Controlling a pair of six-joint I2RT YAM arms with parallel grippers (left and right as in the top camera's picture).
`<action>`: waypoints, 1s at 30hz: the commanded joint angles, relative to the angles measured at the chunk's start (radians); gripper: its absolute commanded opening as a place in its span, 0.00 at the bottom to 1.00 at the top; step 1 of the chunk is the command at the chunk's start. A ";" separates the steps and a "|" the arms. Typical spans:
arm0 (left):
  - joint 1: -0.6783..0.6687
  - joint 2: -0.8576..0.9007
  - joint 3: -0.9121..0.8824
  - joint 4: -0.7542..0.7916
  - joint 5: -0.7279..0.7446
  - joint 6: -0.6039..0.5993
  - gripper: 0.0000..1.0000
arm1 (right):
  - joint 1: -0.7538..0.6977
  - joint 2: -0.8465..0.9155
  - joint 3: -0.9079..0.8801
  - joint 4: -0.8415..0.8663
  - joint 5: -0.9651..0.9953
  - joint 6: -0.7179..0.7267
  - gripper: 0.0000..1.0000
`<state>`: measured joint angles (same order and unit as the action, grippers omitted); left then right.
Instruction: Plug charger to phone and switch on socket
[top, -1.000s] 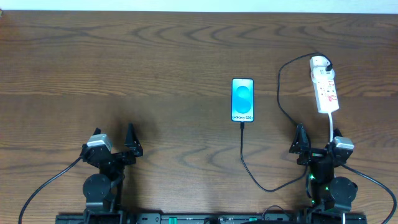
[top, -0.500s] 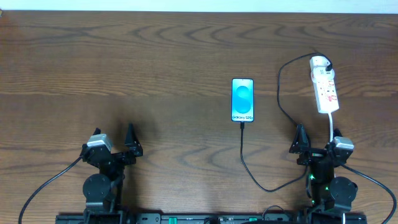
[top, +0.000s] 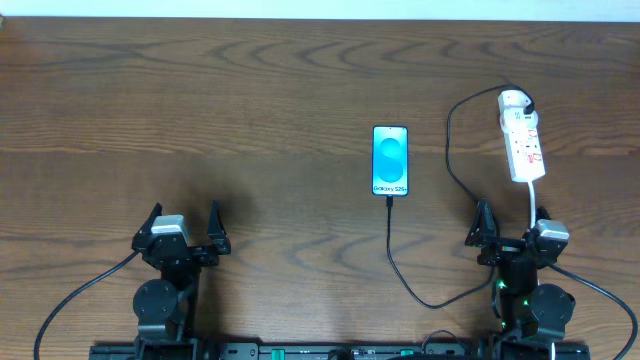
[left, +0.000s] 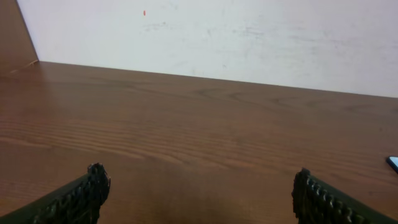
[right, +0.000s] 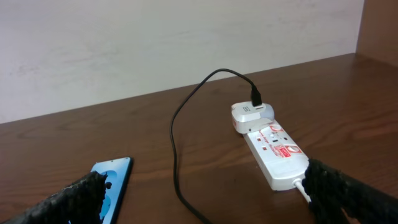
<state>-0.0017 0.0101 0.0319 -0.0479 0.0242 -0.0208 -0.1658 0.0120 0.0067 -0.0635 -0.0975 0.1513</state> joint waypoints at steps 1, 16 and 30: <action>0.005 -0.009 -0.028 -0.021 0.002 0.024 0.96 | -0.005 -0.005 -0.001 -0.003 -0.006 -0.011 0.99; 0.005 -0.006 -0.028 -0.021 0.002 0.024 0.96 | -0.005 -0.005 -0.001 -0.003 -0.007 -0.011 0.99; 0.005 -0.006 -0.028 -0.021 0.002 0.024 0.96 | 0.090 -0.008 -0.001 -0.008 0.038 -0.192 0.99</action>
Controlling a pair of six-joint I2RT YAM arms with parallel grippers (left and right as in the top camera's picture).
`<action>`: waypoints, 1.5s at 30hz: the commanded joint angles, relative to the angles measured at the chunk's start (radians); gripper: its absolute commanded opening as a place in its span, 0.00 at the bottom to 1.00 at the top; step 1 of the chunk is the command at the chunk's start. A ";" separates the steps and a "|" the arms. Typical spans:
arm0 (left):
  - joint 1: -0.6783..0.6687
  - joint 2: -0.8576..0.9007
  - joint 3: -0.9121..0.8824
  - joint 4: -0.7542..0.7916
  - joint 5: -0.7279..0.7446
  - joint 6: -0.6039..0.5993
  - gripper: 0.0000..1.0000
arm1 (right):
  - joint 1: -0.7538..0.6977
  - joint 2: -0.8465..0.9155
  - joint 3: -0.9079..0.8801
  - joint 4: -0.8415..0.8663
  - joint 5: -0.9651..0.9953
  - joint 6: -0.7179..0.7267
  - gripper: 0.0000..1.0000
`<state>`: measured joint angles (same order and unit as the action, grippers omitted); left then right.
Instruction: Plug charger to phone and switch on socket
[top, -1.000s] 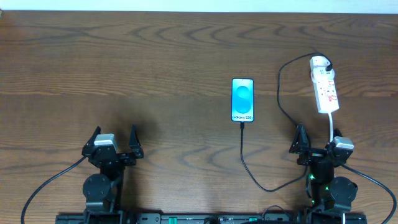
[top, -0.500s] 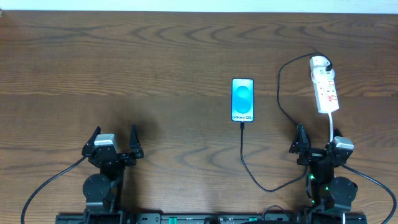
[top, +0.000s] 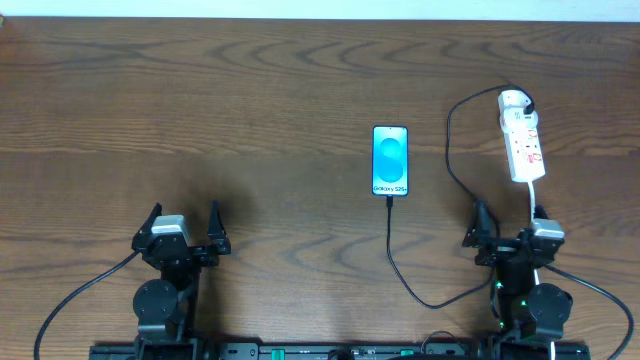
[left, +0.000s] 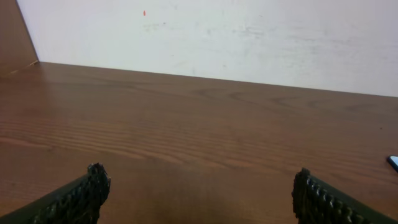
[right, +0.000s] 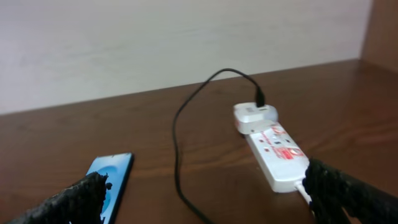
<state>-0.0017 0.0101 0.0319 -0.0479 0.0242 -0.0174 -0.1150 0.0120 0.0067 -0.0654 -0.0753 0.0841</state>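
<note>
The phone (top: 390, 160) lies face up mid-table with its blue screen lit; the black charger cable (top: 400, 270) enters its near end. The cable loops round to the white charger plug (top: 513, 99) seated in the far end of the white power strip (top: 522, 142). In the right wrist view the phone (right: 112, 180), cable (right: 177, 146) and power strip (right: 277, 155) lie ahead. My right gripper (top: 508, 228) is open at the near right, just short of the strip. My left gripper (top: 182, 228) is open at the near left, over bare wood (left: 199, 186).
The strip's white lead (top: 533, 200) runs back past my right gripper. A pale wall (left: 217, 37) rises beyond the table's far edge.
My right gripper has shifted slightly back toward the near edge and left; its view of phone and strip has shifted a little. The left arm, phone, cable and strip have not moved.
</note>
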 joint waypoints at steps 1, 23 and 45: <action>0.005 -0.006 -0.028 -0.021 0.002 0.021 0.96 | 0.040 -0.008 -0.001 -0.006 0.013 -0.144 0.99; 0.005 -0.006 -0.028 -0.021 0.002 0.021 0.95 | 0.040 -0.008 -0.001 -0.005 0.013 -0.167 0.99; 0.005 -0.006 -0.028 -0.021 0.002 0.021 0.96 | 0.040 -0.007 -0.001 -0.006 0.013 -0.167 0.99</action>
